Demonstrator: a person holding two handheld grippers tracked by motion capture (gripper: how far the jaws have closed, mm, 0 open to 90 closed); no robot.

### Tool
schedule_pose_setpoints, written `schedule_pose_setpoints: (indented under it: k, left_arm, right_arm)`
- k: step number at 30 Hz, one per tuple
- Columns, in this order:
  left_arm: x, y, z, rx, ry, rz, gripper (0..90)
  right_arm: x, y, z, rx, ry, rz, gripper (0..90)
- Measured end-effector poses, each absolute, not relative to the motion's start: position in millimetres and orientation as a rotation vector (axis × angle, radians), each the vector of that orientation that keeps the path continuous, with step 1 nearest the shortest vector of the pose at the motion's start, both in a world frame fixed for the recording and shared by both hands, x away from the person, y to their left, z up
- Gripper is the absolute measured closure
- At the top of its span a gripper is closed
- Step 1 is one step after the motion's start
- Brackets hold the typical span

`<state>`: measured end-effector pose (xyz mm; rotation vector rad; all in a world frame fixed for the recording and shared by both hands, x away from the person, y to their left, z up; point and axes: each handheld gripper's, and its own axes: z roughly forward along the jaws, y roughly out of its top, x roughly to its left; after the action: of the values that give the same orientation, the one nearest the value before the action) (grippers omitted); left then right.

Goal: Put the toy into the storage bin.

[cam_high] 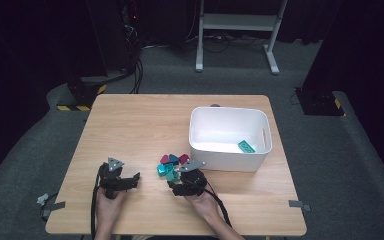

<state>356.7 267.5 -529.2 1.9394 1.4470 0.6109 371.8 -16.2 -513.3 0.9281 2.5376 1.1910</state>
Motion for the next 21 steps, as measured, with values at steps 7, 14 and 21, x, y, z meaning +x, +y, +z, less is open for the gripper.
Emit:
schedule_pose_setpoints:
  k: [7, 14, 21]
  left_arm:
    - [357, 268, -529, 1.939, 1.447, 0.611, 9.4]
    - [357, 267, -529, 1.939, 1.447, 0.611, 9.4]
    - [357, 268, -529, 1.939, 1.447, 0.611, 9.4]
  right_arm:
    - [378, -9, -518, 0.956, 2.531, 1.174, 32.7]
    - [383, -4, -522, 0.958, 2.529, 1.155, 32.2]
    - [385, 1, -524, 0.958, 2.536, 1.132, 34.1]
